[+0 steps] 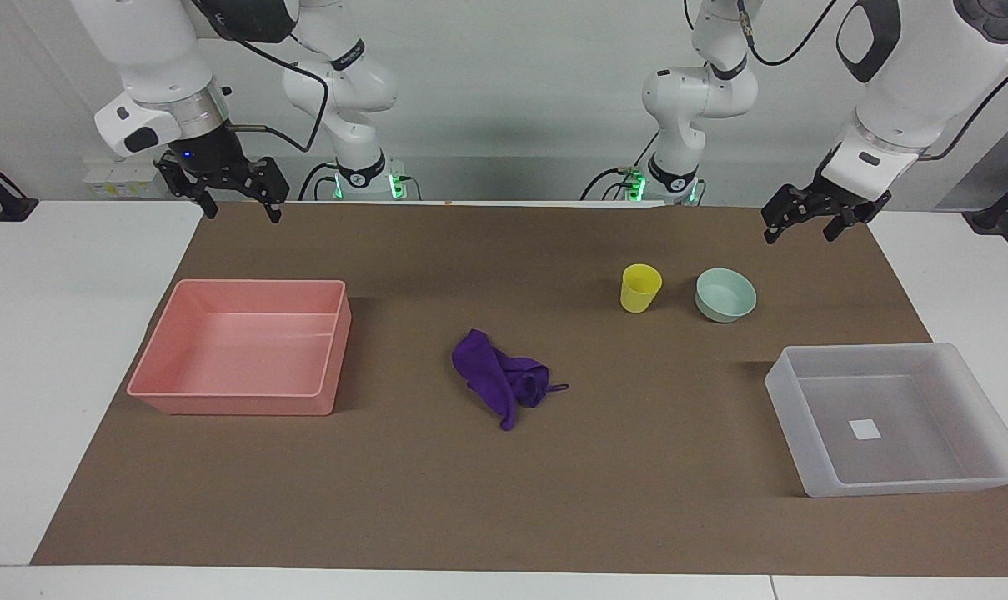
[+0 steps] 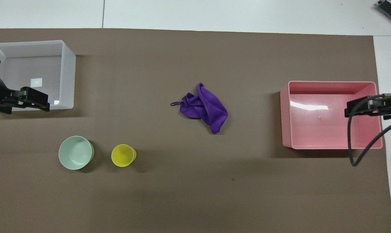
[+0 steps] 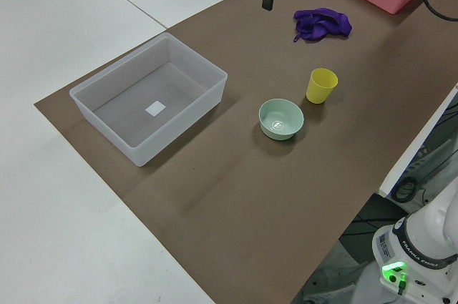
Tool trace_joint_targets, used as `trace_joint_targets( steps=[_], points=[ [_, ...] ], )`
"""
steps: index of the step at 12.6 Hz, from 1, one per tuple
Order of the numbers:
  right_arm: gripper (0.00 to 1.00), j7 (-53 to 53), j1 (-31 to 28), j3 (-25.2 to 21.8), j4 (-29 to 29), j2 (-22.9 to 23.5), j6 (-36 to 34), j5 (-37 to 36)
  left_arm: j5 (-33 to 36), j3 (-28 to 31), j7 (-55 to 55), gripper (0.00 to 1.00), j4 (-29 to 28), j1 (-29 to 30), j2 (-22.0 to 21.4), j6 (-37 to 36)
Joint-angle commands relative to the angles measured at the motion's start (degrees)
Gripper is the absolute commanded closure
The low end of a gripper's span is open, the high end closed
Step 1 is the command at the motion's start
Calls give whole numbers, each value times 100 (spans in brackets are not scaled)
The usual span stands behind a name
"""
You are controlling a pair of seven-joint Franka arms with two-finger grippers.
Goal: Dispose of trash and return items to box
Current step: 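Reach the right gripper toward the purple cloth on the table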
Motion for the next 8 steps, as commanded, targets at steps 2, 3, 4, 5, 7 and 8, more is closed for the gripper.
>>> trace_joint_targets(
  steps=[2,3,4,5,7,8],
  points=[
    [0,-189,20,26,-698,-362,392,46,87,-31,61,0,28,32,-35,-106],
    [0,-180,73,43,-786,-363,654,64,87,-31,61,0,28,32,-35,-97],
    [0,-180,195,43,-952,-336,962,64,96,-22,70,0,28,32,-35,-106],
    [0,-171,266,52,-997,-249,1182,64,96,-13,78,0,11,41,-44,-115],
    [0,-145,521,61,-997,-47,1552,116,105,4,401,0,-42,259,-79,-246],
    [0,-119,704,61,-997,84,1771,212,61,22,517,0,-77,478,-44,-455]
  ],
)
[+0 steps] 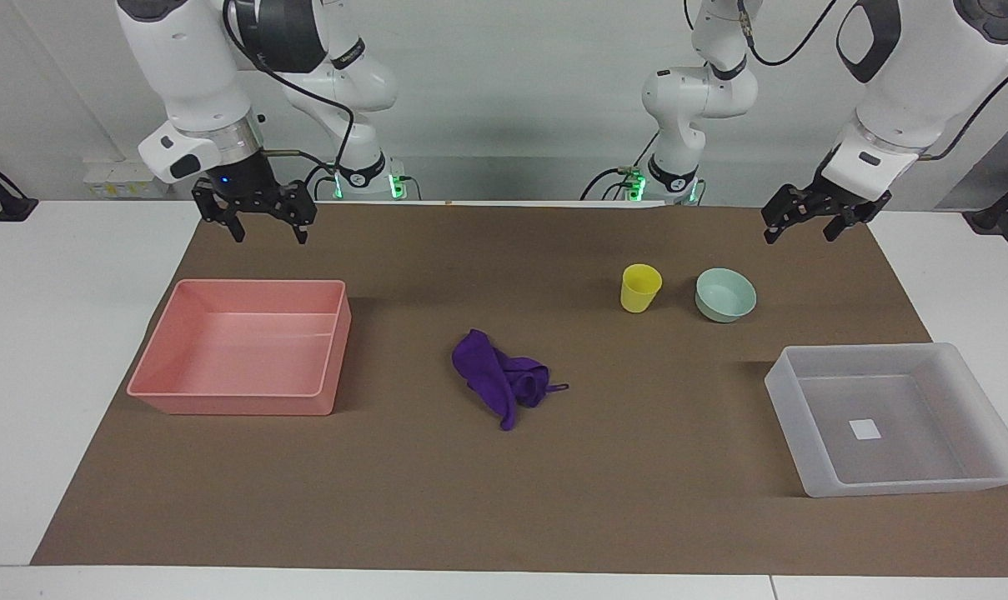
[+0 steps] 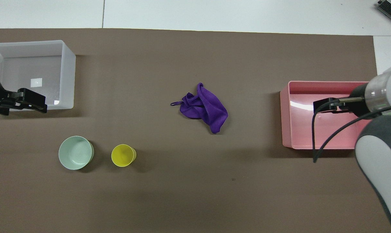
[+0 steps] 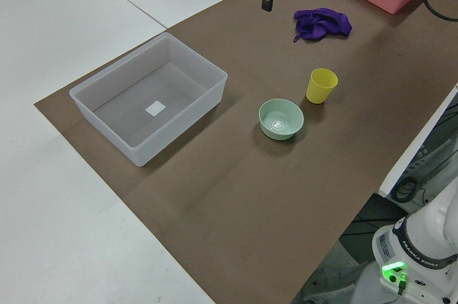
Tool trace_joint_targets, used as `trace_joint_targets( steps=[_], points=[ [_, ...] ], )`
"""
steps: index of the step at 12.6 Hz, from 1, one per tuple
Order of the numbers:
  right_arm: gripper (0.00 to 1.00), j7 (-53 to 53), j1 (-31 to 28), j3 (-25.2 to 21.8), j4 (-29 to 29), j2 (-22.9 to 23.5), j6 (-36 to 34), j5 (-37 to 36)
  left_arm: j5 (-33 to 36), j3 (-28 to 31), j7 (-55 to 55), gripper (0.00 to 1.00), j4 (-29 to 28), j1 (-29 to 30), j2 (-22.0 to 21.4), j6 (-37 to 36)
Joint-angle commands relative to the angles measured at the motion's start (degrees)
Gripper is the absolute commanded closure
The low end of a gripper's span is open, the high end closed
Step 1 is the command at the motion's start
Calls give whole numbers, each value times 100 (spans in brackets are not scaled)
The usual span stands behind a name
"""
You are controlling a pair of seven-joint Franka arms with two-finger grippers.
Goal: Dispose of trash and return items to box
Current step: 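Reach the right gripper toward the purple cloth on the table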
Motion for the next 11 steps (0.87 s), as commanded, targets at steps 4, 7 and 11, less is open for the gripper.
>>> trace_joint_targets(
  steps=[4,7,11],
  points=[
    [0,340,718,11,-44,858,1300,167,-184,0,1509,0,-915,1429,-44,-264],
    [0,806,1218,29,-26,1499,2205,185,-545,0,2310,0,-2134,1924,-262,453],
    [0,1352,1851,29,-18,2255,3296,185,-991,-8,2277,0,-4192,1635,-721,2589]
  ],
)
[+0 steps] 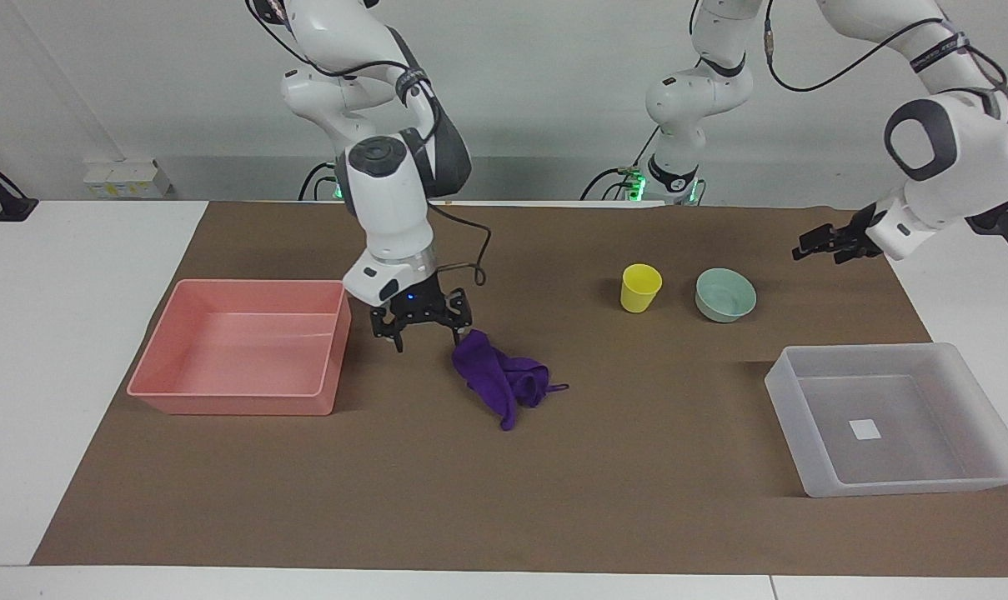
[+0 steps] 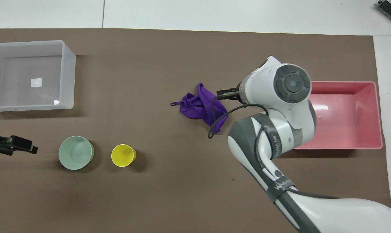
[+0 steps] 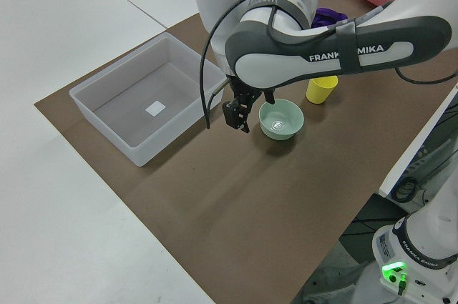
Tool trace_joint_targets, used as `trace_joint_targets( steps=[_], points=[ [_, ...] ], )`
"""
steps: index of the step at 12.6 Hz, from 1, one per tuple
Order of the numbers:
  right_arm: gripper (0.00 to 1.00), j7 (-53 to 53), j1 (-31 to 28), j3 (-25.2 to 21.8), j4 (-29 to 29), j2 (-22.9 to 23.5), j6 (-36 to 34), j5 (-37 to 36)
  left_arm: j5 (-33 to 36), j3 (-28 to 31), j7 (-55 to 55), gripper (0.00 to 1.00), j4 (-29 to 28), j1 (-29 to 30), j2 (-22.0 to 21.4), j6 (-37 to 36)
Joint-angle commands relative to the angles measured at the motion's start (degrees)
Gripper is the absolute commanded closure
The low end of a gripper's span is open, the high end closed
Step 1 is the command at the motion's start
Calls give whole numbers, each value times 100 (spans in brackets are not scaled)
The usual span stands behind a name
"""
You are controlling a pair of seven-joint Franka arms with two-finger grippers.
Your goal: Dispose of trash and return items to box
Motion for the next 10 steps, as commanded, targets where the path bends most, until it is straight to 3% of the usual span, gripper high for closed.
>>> trace_joint_targets(
  steps=[1,4,5,6,7,8,9,10],
  points=[
    [0,205,307,-8,70,489,653,133,-482,23,21,0,-1163,-235,-430,1117],
    [0,408,580,-17,52,947,1324,80,-923,23,12,0,-1455,-401,-97,1909],
    [9,408,607,-17,-9,983,1342,19,-949,23,12,21,-1455,-481,62,2007],
    [41,417,668,-25,-70,992,1360,-7,-1001,23,12,61,-1429,-507,150,2034],
    [62,408,669,-26,-175,1009,1464,-130,-1002,23,73,87,-1411,-508,186,1991],
    [89,417,660,-26,-368,1010,1631,-357,-1002,23,117,100,-1368,-516,221,2008],
    [100,495,669,-34,-466,992,1676,-403,-1002,23,109,100,-1237,-525,256,1947],
    [100,827,686,-43,-467,983,1650,-438,-1002,32,117,100,-1218,-517,291,1886]
  ],
)
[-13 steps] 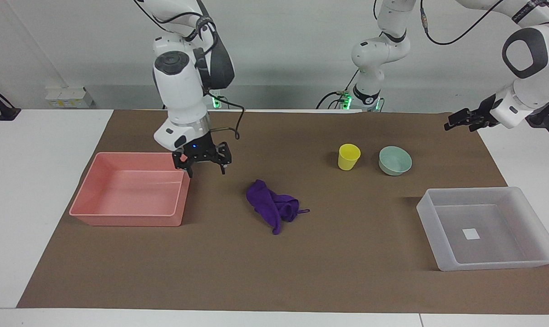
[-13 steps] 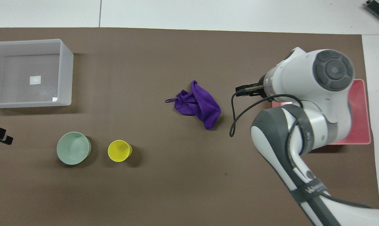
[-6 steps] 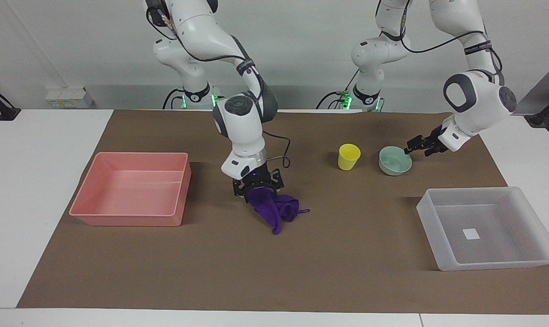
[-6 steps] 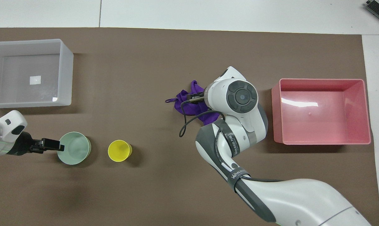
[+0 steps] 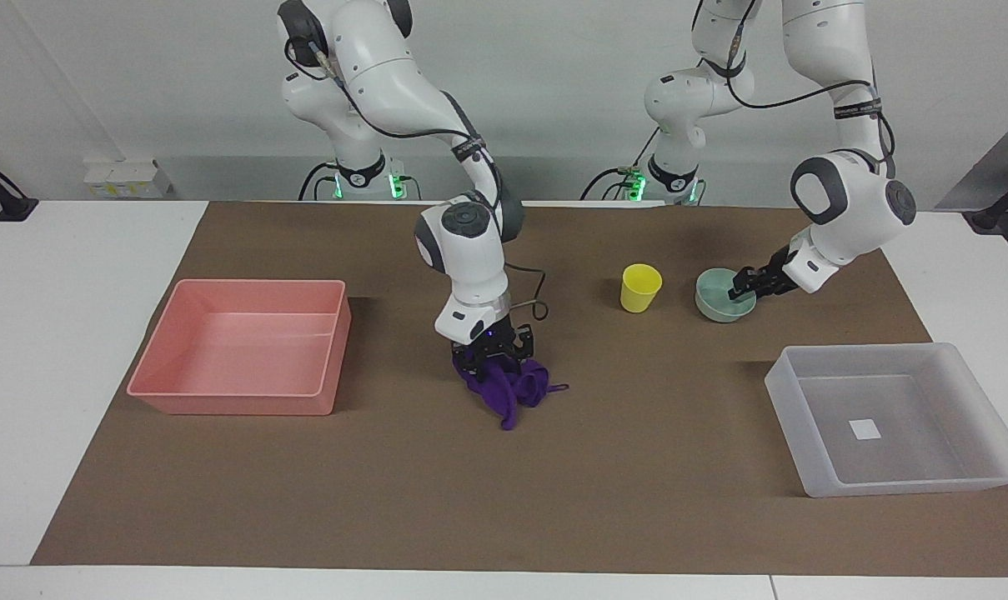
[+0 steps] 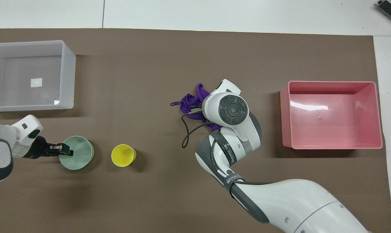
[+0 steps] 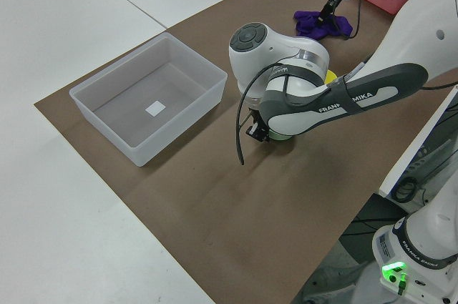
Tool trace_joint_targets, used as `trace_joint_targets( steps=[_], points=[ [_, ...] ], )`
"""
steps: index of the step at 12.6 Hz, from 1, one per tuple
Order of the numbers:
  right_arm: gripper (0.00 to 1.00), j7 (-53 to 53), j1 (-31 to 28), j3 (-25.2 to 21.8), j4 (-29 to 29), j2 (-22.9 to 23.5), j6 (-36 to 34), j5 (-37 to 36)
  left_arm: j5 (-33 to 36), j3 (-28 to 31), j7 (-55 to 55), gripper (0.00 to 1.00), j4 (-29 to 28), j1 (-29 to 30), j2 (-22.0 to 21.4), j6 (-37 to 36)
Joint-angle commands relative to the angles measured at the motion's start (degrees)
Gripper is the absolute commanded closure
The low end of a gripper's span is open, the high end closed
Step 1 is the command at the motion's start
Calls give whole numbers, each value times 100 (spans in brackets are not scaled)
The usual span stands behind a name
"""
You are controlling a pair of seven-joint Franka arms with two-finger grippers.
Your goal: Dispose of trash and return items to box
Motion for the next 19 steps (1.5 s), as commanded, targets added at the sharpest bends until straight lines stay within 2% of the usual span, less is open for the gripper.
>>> trace_joint_targets(
  steps=[1,2,4,8,10,12,14,15,17,19],
  points=[
    [100,703,14,-25,-189,-81,127,-278,-101,73,115,100,121,-56,72,-50],
    [100,871,22,-25,-119,-90,-30,-401,-101,73,115,100,138,-30,55,-128],
    [100,1214,75,-34,196,-282,-836,-419,-110,73,54,100,627,31,72,-706],
    [100,1383,-179,-61,330,-1344,-2226,-332,-110,73,-184,100,2129,102,239,-1954],
    [100,1374,-407,-69,330,-1959,-3043,-314,-92,73,-219,100,2868,198,545,-2089],
    [100,1252,-889,-69,321,-2566,-3746,-323,30,90,-193,100,3702,216,1019,-2063],
    [100,649,-1469,-69,321,-2875,-4213,-331,643,152,-210,100,4476,216,1581,-1984],
    [100,131,-1802,-69,303,-2920,-4320,-332,924,160,-210,100,4880,225,1880,-1957],
    [100,-871,-2488,-69,163,-2929,-4190,-323,1059,160,-237,100,5410,374,2399,-1696],
    [100,-1891,-3130,-69,-327,-2903,-3411,-323,1068,160,-202,100,5412,374,2681,-888]
  ],
)
